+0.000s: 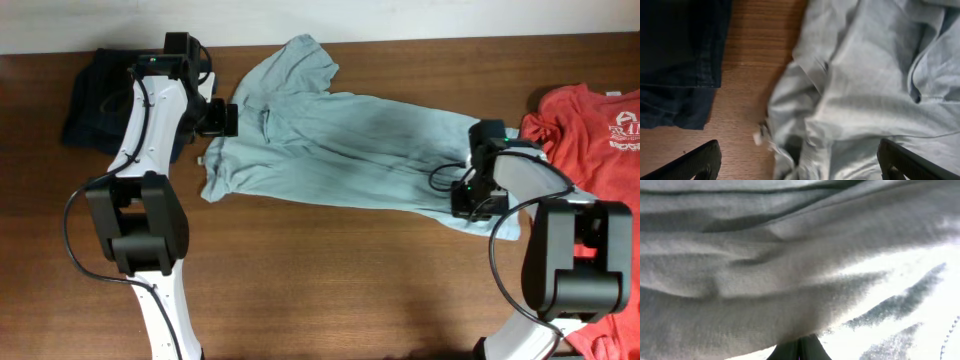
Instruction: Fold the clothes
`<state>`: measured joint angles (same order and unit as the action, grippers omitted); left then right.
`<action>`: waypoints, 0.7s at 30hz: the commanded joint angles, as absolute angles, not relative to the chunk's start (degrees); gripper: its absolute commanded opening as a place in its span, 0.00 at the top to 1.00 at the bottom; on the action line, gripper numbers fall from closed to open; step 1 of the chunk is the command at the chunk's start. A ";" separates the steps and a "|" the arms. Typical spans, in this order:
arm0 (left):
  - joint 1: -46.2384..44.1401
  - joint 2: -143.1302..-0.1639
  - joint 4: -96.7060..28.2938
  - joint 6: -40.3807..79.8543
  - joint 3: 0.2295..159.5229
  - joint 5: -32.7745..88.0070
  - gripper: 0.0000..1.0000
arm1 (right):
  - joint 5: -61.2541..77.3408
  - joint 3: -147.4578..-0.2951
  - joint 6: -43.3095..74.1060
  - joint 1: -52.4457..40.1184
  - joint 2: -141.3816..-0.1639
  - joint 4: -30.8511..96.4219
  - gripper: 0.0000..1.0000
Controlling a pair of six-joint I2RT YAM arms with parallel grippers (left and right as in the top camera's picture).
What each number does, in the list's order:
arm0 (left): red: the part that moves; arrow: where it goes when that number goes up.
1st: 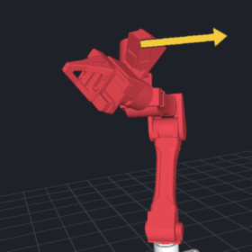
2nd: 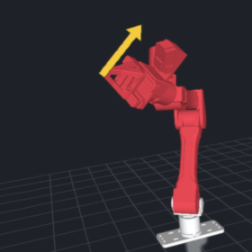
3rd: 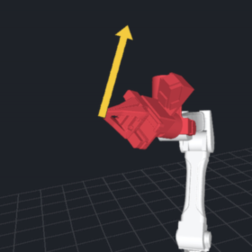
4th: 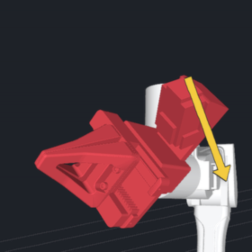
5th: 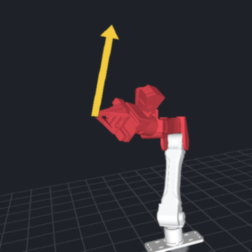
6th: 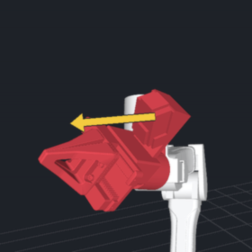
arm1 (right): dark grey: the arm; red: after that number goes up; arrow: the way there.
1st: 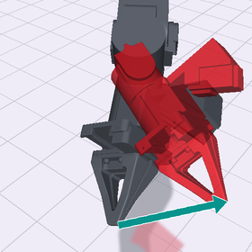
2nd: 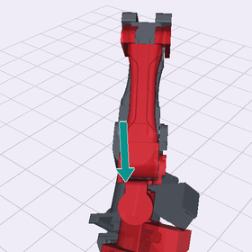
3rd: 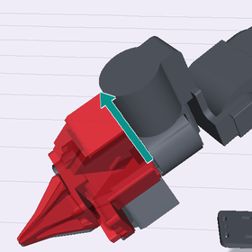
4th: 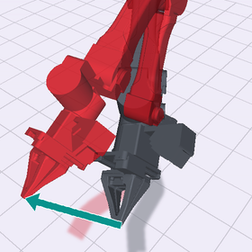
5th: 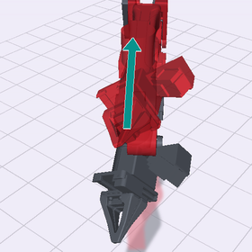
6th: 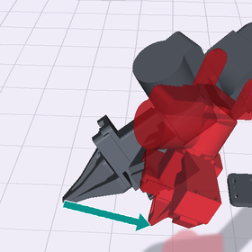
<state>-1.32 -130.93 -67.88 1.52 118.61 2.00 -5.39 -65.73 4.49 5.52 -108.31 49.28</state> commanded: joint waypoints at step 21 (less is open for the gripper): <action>-7.62 -135.52 -65.41 6.94 105.16 -1.63 0.90 | -6.26 -64.73 4.78 7.16 -109.43 48.18 0.96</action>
<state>-8.23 -134.39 -64.84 4.73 107.68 4.86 -7.05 -65.71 4.49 6.63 -108.31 47.94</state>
